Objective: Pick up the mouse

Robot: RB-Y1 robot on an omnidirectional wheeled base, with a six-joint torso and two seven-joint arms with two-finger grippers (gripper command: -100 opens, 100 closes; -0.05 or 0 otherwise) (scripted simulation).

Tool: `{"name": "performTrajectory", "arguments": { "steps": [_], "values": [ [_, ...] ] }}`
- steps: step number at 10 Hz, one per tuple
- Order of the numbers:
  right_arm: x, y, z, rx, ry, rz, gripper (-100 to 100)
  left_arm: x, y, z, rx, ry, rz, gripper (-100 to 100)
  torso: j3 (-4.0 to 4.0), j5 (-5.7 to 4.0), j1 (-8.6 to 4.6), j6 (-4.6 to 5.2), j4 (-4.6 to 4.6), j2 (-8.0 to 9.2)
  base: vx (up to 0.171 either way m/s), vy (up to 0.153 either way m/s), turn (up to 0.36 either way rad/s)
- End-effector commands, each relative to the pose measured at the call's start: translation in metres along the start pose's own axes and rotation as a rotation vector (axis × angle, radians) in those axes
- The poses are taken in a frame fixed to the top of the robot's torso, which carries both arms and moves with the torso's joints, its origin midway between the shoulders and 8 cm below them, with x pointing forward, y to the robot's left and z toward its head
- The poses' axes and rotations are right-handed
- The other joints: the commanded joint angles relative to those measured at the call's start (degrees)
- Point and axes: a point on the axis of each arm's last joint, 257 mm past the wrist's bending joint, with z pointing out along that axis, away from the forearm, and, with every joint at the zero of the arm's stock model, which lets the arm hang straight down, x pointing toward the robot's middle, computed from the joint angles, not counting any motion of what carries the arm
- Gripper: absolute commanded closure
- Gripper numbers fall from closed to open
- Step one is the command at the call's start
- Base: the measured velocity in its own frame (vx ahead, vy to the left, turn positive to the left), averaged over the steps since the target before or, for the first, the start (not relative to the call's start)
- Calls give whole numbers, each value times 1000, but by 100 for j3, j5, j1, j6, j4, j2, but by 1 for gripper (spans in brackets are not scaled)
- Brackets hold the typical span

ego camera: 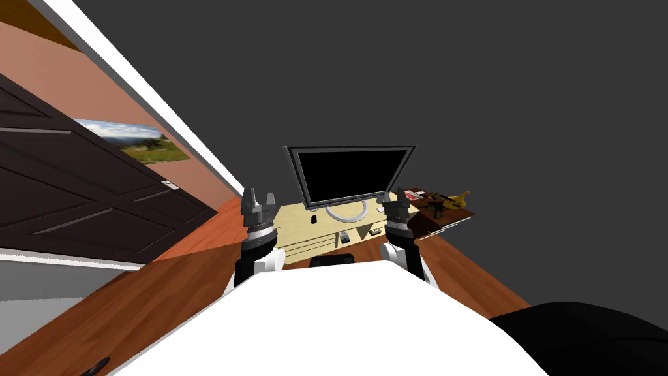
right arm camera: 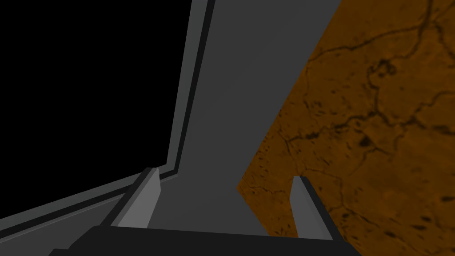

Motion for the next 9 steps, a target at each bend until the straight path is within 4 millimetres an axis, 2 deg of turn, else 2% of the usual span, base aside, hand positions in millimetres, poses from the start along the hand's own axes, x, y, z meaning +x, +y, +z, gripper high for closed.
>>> {"name": "performTrajectory", "arguments": {
  "steps": [1,5,9],
  "values": [
    [0,0,0,0,0,0,0,7,4,1,-8,38,-1,-100,0,0,0,0,0,0,-2,20,-56],
    [0,0,0,0,0,0,0,38,29,3,-64,169,-23,-100,7,6,27,2,3,11,-33,64,-121],
    [0,0,0,0,0,0,0,78,70,2,-166,314,-50,-100,9,9,40,2,3,15,-48,96,-198]
  ]
}}
